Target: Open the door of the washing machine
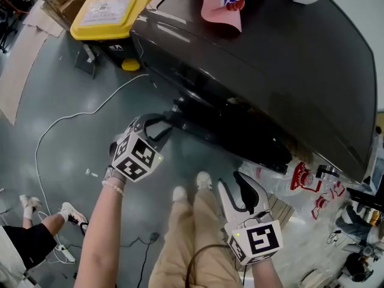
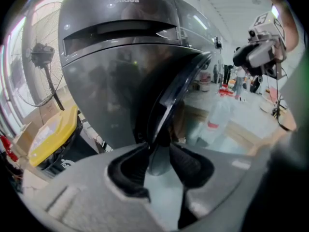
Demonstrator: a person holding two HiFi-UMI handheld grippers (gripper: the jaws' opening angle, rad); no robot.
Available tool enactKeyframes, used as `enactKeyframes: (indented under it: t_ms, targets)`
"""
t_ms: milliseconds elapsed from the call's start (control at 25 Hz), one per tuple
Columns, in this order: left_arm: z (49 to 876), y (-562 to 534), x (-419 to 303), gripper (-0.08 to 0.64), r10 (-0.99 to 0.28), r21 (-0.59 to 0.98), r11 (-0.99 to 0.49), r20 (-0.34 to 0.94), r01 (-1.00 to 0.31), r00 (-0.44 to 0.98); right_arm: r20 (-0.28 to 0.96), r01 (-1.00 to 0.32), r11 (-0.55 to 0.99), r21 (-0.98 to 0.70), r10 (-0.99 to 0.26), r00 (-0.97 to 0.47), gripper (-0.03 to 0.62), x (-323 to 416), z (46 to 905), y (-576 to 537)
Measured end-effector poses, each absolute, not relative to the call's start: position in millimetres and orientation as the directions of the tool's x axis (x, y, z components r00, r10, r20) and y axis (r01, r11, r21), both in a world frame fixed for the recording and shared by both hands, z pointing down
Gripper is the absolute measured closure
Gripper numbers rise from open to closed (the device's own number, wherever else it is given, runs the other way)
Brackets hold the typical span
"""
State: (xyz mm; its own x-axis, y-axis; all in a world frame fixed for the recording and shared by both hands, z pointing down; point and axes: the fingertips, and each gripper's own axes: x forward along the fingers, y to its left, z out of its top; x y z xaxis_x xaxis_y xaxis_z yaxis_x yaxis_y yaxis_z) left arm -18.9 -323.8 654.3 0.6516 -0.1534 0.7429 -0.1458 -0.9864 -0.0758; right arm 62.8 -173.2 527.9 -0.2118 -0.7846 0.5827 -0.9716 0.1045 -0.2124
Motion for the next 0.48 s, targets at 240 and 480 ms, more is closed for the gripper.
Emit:
enactKeyframes:
  t_ms: [240, 480]
  targets:
    - [655, -315, -27, 0.435, -0.168, -0.075, -0.983, 0.744, -0.169, 0.647, 0.578, -0.973, 0.106, -0.205, -0.789, -0.208, 0.457, 58, 524, -164]
    - [655, -298, -44, 0.439, -0.157, -0.058, -0.983, 0.75, -0.173, 0.642, 0.576, -0.975, 0.089, -0.203, -0.794, -0.192, 0.457, 54, 520, -152]
